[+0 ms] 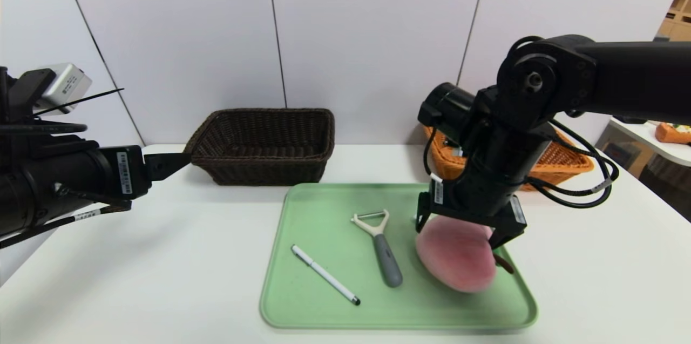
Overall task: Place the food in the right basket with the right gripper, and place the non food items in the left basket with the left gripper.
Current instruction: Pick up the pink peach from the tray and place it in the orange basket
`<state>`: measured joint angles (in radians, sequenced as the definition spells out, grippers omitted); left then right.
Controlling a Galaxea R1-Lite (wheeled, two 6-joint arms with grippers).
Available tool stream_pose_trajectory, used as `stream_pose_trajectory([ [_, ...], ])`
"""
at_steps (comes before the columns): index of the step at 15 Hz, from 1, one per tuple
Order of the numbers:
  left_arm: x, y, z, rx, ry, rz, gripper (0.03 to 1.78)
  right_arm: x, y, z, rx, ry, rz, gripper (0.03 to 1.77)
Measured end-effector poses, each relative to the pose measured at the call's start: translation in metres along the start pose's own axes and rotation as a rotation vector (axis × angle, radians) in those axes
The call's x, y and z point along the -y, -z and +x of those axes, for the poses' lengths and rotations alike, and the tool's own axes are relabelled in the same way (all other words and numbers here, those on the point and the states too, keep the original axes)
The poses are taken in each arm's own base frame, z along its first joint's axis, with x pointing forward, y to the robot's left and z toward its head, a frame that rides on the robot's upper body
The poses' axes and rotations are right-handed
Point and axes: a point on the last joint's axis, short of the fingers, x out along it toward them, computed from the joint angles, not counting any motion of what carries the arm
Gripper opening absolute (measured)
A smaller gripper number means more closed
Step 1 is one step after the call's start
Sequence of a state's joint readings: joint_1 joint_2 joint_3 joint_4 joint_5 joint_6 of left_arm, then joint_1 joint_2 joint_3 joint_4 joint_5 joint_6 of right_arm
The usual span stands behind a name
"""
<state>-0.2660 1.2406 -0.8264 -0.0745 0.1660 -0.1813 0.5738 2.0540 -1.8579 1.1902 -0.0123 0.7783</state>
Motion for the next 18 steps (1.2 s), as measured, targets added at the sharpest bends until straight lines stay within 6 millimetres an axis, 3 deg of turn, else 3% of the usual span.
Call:
stream_pose_trajectory([
  [9, 0.001, -0.005, -0.002, 0.017, 0.006, -0.002, 1.69, -0.003, -0.006, 0.028, -0.092, 0.094, 0.006, 1.7],
  [17, 0.001, -0.005, -0.002, 0.018, 0.004, -0.003, 1.69, -0.006, -0.007, 0.034, -0.101, 0.102, 0.0, 1.71],
  [18, 0.001, -0.005, -0.002, 0.019, 0.004, -0.003, 1.69, -0.006, -0.007, 0.034, -0.099, 0.1, 0.0, 1.63],
])
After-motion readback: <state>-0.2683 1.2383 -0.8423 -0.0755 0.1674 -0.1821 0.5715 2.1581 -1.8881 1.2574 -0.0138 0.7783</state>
